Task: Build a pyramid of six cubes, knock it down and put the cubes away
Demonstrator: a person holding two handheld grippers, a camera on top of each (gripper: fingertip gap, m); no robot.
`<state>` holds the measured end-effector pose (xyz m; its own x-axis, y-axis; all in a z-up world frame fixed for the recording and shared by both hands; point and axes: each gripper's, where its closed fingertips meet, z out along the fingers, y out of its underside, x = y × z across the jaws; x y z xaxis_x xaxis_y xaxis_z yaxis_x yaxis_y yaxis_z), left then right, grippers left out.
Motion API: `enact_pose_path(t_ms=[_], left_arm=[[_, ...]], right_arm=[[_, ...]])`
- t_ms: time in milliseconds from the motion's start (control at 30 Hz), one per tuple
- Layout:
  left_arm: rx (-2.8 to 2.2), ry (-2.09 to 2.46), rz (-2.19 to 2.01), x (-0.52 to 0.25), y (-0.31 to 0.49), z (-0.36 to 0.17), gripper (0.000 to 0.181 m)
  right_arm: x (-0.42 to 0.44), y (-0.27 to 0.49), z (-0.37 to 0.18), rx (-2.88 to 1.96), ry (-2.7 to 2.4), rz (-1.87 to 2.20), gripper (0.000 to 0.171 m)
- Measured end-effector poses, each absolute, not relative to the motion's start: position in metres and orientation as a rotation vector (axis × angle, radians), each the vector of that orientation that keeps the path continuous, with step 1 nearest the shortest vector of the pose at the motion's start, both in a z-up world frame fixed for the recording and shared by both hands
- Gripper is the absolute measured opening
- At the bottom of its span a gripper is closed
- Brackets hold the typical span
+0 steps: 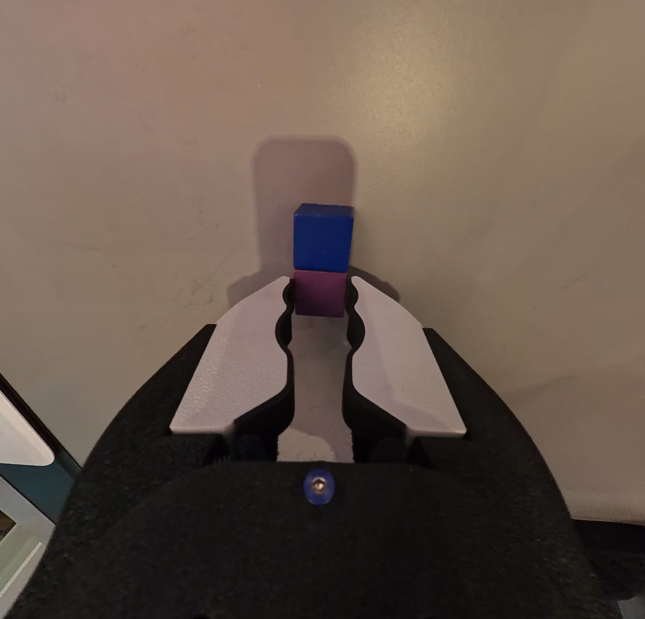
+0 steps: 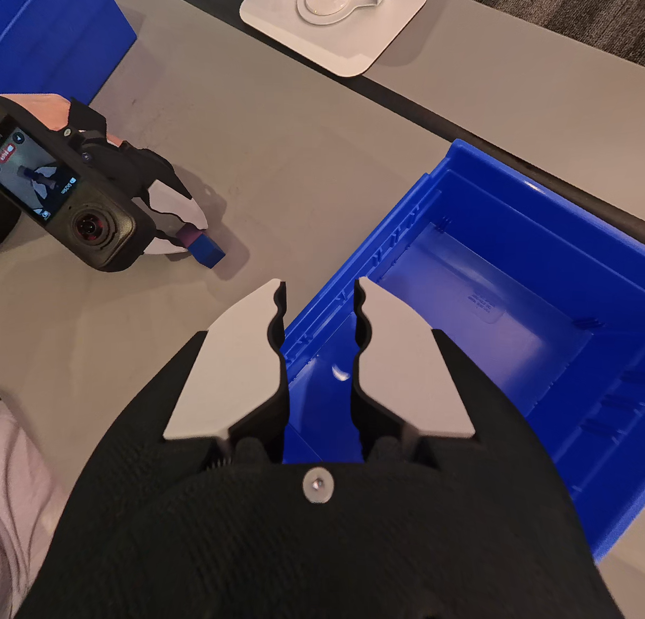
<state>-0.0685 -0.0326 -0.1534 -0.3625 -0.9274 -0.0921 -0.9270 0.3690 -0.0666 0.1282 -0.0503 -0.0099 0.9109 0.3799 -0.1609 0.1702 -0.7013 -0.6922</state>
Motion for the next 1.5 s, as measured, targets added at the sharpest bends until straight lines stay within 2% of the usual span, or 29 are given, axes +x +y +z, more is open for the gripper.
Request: enact_pose_path(t_ms=[133, 300, 500, 600, 667, 800, 933, 1167, 1500], left_arm=[[-1.726, 2.507, -0.02, -0.07, -0.035, -0.155, 0.03], [-1.719, 2.432, -0.05, -0.068, -0.03, -0.14, 0.057], [-1.621, 2.094, -0.208, -0.1, -0.007, -0.023, 0.055], [-1.671, 1.942, -0.15, -0.169, 0.021, 0.024, 0.054], [-1.76, 1.853, -0.015, -0.232, 0.051, 0.035, 0.052], [-2.05, 1.685, 0.144, -0.352, 0.098, 0.012, 0.05], [-2.249, 1.641, 0.128, -0.417, 0.111, -0.045, 0.049], [-2.408, 1.644, 0.158, -0.44, 0.124, -0.113, 0.047], [-2.471, 1.677, 0.202, -0.439, 0.131, -0.138, 0.042]], right_arm=[[0.129, -0.05, -0.011, -2.358, -0.388, 0.38, 0.038], [0.129, -0.051, -0.011, -2.355, -0.393, 0.383, 0.038], [0.133, -0.052, -0.012, -2.354, -0.38, 0.389, 0.038], [0.134, -0.052, -0.011, -2.352, -0.374, 0.391, 0.038], [0.132, -0.052, -0.009, -2.345, -0.377, 0.396, 0.038], [0.129, -0.052, -0.007, -2.345, -0.385, 0.382, 0.038], [0.127, -0.05, -0.011, -2.363, -0.391, 0.372, 0.038], [0.131, -0.05, -0.02, -2.4, -0.373, 0.362, 0.039], [0.135, -0.05, -0.022, -2.403, -0.363, 0.368, 0.038]])
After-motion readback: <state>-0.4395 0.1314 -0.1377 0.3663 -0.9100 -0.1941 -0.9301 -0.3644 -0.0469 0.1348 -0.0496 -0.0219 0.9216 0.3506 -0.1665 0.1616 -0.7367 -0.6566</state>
